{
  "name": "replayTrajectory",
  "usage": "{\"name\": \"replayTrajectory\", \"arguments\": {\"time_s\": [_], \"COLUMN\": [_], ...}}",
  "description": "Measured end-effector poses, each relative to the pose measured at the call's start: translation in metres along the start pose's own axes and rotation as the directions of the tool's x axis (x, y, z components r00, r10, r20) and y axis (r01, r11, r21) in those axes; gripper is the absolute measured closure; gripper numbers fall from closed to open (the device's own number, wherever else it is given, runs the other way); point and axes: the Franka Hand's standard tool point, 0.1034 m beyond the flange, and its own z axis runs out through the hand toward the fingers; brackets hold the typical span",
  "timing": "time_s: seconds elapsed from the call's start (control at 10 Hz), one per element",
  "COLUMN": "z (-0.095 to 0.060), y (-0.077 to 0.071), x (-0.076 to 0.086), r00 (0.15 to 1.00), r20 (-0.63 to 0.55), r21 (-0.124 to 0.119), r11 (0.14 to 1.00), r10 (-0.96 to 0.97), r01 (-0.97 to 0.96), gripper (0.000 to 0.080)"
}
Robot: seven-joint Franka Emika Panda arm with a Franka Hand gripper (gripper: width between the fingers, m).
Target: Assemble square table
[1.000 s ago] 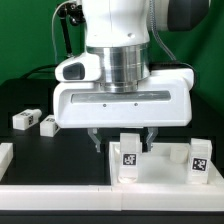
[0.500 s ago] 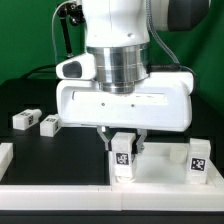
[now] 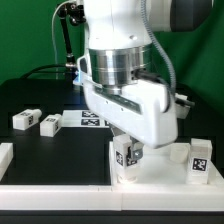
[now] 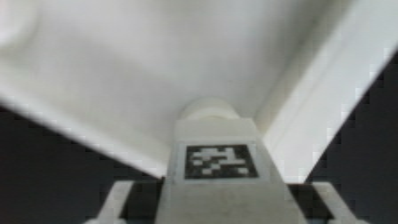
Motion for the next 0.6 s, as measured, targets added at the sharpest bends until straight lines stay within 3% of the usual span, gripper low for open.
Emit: {"name": "replayTrajectory", "arguments": {"time_s": [0.1, 0.2, 0.4, 0.5, 0.6], "z": [0.0011, 0.0019, 0.0018, 0.0025, 0.0031], "y": [-0.0008, 0.0002, 0.0001, 0.0004, 0.0013], "x": [-0.0018, -0.0043, -0.0043, -0.0044, -0.0050], "r00": [0.983, 0.951, 0.946, 0.951, 0.962], "r20": [0.011, 0.019, 0.018, 0.017, 0.011], "r21": [0.048, 0.081, 0.080, 0.079, 0.073], "r11": [0.981, 0.947, 0.942, 0.948, 0.959], "r10": [0.185, 0.309, 0.325, 0.309, 0.273], "r01": [-0.185, -0.310, -0.325, -0.309, -0.273], "gripper": [0.0511, 0.0511, 0.0510, 0.0368, 0.0368]}}
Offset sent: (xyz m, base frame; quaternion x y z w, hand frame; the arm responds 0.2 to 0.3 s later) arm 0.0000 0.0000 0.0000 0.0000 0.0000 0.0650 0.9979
